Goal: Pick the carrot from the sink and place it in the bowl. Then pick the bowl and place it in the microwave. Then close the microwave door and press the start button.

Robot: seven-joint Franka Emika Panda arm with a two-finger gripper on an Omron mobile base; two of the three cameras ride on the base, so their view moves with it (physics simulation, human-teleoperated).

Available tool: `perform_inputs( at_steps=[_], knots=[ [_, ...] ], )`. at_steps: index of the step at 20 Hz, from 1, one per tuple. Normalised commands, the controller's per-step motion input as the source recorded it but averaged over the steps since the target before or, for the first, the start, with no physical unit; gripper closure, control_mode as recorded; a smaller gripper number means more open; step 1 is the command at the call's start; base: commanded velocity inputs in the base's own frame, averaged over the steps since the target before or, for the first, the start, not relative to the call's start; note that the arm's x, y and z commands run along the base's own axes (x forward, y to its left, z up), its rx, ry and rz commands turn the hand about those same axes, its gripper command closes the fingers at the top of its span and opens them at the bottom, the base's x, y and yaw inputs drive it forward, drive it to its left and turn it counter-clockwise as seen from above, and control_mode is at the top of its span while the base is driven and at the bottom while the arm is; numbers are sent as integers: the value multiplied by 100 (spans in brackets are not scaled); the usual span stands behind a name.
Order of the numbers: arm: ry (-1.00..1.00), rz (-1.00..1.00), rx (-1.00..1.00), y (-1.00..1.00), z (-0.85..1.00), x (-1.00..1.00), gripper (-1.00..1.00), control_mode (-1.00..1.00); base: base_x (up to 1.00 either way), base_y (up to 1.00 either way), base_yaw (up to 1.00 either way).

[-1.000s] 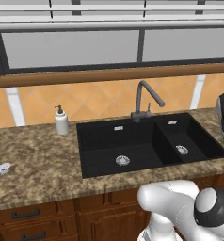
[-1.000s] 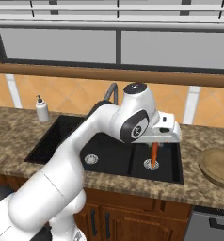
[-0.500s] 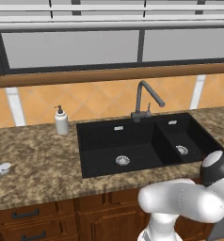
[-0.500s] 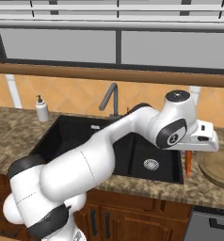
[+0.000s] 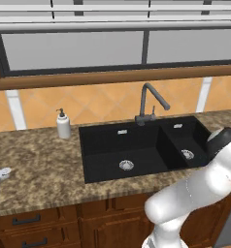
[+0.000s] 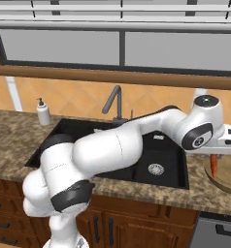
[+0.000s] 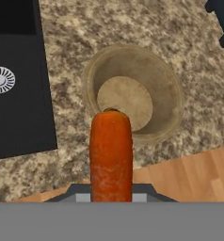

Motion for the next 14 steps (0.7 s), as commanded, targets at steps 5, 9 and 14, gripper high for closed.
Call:
perform_inputs(
  at_steps=[5, 9, 14],
  knots=[
    [0, 0, 11, -39, -5, 57, 100, -100, 0, 0, 0],
    [0, 0, 0, -36, -27, 51, 100, -100, 0, 0, 0],
    [0, 0, 0, -23, -34, 10, 100, -100, 0, 0, 0]
  ],
)
